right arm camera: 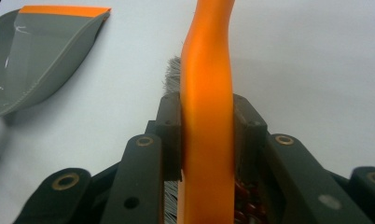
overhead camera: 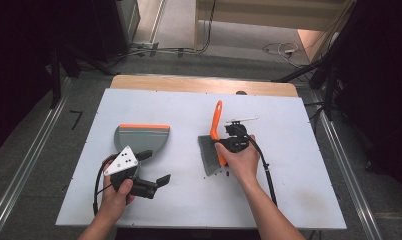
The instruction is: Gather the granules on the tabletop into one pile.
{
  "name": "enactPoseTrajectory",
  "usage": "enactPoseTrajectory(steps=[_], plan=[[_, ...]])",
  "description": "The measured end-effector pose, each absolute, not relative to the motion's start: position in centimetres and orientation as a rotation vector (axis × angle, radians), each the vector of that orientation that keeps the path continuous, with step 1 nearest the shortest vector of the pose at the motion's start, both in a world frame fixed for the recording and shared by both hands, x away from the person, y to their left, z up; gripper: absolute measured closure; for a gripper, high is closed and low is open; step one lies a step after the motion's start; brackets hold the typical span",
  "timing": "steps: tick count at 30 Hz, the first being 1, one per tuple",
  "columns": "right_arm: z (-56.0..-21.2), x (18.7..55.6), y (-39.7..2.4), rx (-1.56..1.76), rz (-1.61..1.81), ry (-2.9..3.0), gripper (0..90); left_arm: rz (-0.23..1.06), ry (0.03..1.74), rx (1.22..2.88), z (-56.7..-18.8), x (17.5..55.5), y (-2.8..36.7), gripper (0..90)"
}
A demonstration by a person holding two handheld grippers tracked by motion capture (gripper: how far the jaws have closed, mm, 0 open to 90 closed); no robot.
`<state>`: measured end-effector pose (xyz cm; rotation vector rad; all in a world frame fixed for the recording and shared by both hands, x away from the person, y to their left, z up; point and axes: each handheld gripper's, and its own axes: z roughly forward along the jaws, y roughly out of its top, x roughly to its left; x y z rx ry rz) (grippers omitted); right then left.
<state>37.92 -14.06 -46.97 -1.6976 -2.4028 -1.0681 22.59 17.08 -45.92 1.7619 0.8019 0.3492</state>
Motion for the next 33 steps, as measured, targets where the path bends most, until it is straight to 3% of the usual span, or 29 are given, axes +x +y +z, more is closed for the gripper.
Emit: enactPoseTrajectory(steps=[18, 25, 33], plan=[[-46.2, 37.4, -16.4, -1.677, -1.194, -2.332, 68.2, 0.349, 0.802, 1.756, -45.9, 22.7, 17.1, 0.0], [-43.5, 35.9, -15.3, -1.485, -1.283, -2.391, 68.6, 0.348, 0.802, 1.756, -45.9, 22.8, 17.0, 0.0], [-42.0, 33.3, -15.3, -1.083, -1.141, -2.680, 68.5, 0.355, 0.808, 1.734, -45.7, 22.7, 17.4, 0.0]])
